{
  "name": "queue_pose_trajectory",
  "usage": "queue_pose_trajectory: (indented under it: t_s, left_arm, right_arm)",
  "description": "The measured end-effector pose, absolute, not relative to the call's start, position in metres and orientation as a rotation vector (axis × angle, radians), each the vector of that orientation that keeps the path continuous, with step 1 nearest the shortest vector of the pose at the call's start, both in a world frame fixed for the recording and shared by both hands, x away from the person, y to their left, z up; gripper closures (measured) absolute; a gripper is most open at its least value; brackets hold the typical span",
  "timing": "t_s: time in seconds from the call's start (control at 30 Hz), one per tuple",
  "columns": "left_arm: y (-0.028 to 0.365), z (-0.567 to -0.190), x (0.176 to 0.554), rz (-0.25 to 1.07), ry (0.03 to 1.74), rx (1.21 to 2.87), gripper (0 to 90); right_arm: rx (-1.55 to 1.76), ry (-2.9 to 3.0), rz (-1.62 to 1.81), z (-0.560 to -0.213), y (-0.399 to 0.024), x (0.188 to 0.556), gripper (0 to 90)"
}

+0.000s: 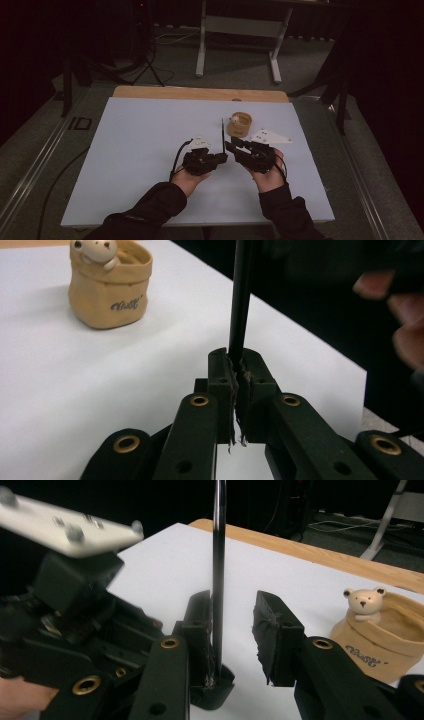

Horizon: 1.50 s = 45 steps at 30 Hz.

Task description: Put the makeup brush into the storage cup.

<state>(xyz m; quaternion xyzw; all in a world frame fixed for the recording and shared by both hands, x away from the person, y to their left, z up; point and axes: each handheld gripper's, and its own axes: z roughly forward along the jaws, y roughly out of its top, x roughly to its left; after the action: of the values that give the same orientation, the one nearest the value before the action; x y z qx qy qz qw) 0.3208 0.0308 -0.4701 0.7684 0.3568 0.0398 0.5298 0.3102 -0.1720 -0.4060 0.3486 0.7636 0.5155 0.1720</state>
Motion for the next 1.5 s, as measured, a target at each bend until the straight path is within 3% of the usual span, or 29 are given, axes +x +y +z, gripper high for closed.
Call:
queue_pose_trajectory:
  t_s: [0.33,0.7,0.97,1.2,1.5]
  left_arm:
    - [0.038,-0.477,0.315,0.118,0.818,1.930,86.1]
    - [0.041,-0.482,0.310,0.132,0.786,1.975,86.1]
    - [0.041,-0.483,0.308,0.130,0.755,1.981,86.1]
    - [0.038,-0.484,0.307,0.133,0.747,1.983,86.0]
    - [0.035,-0.483,0.312,0.124,0.724,1.987,84.9]
  right_arm:
    - [1.079,2.170,1.509,-0.386,-0.173,0.311,66.3]
    - [1.078,2.215,1.511,-0.389,-0.161,0.312,66.7]
    - [1.102,2.201,1.541,-0.390,-0.154,0.314,71.9]
    - [1.130,2.174,1.537,-0.390,-0.154,0.313,84.3]
    - [1.098,2.162,1.505,-0.388,-0.155,0.311,85.8]
